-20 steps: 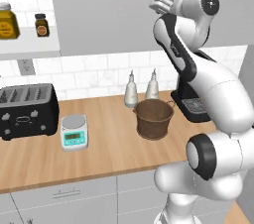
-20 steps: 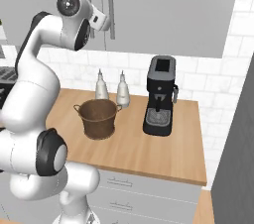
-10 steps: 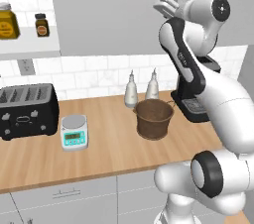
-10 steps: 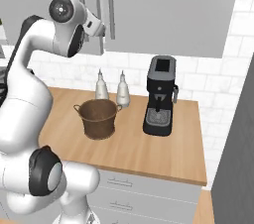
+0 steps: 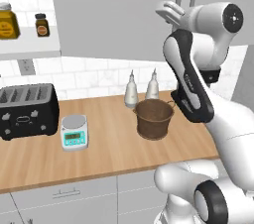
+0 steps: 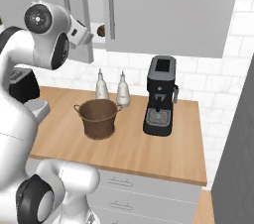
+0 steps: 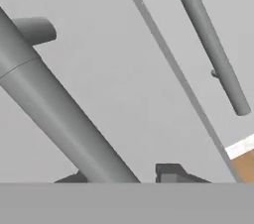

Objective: Open the cabinet, pick up the bread from the cabinet and place it in the basket. Then move the basket to the dining counter.

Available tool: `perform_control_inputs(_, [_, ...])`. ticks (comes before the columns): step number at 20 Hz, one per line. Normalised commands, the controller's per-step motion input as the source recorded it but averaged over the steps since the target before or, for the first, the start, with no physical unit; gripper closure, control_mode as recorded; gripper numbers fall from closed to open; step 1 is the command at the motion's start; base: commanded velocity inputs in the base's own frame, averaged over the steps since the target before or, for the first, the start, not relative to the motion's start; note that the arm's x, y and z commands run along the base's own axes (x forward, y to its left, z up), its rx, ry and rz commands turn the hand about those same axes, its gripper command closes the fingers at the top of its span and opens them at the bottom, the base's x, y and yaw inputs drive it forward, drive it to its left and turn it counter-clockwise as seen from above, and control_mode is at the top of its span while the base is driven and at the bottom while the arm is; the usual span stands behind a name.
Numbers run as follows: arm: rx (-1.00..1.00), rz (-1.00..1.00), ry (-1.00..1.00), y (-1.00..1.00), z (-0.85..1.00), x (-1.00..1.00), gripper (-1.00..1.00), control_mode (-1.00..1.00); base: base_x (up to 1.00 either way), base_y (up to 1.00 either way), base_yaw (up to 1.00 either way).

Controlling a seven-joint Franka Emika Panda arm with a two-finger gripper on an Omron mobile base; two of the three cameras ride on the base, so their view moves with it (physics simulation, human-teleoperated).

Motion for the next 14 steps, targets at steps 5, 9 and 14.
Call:
perform_control_inputs(5, [0.0, 0.0, 0.0, 0.14, 0.42, -1.0, 1.0, -1.0, 0.0, 0.0, 0.0])
perform_control_inputs(9, [-0.02, 0.0, 0.03, 0.33, 0.3, -1.0, 1.0, -1.0, 0.0, 0.0, 0.0])
perform_control_inputs(14, [-0.04, -0.01, 0.08, 0.36, 0.08, -0.86, -1.0, -1.0, 0.0, 0.0, 0.0])
